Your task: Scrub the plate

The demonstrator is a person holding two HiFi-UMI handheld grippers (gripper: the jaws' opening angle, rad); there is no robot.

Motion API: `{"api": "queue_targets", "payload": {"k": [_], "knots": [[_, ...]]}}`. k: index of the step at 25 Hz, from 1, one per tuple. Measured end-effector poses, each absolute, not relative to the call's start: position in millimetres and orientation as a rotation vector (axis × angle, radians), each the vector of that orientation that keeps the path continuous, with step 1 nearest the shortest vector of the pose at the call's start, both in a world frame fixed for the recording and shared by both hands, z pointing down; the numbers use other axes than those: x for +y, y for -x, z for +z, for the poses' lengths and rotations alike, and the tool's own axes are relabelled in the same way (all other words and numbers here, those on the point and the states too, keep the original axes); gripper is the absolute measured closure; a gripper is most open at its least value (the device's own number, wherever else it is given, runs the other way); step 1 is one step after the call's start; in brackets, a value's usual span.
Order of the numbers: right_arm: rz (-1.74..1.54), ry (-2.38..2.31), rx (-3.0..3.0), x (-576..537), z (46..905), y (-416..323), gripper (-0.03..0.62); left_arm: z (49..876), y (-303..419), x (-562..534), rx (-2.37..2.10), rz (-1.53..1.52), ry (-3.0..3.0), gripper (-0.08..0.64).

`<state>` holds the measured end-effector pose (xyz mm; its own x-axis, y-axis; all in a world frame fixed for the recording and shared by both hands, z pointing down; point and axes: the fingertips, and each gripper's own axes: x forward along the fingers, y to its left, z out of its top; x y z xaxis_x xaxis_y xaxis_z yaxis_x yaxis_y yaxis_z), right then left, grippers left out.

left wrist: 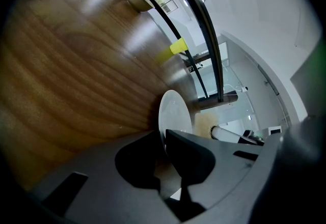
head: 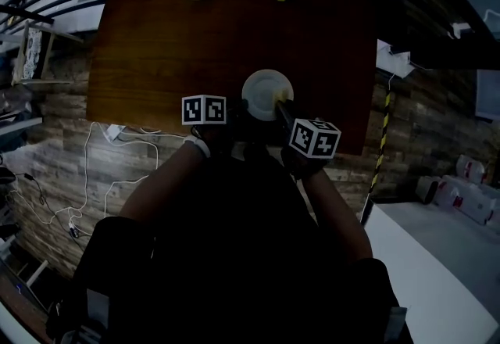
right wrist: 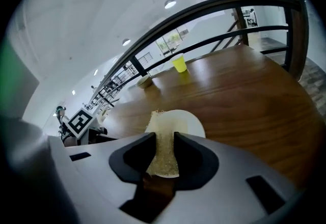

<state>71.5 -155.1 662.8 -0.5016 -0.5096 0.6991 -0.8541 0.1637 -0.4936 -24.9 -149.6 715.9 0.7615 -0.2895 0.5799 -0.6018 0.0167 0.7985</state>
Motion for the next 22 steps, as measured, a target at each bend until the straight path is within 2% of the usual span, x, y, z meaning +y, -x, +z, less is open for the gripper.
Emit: {"api": "queue_targets", "payload": {"k": [9,22], "knots": [[1.419,-1.061,-2.116,-131,682,4,0.472,715,27,-149,-0.728,0.286,-1.590,0.512],[1.444,-1.290,-2.050,-146,684,-78,0.472,717,25,-149,-0.728,0.294,-1.588,0.512]]}}
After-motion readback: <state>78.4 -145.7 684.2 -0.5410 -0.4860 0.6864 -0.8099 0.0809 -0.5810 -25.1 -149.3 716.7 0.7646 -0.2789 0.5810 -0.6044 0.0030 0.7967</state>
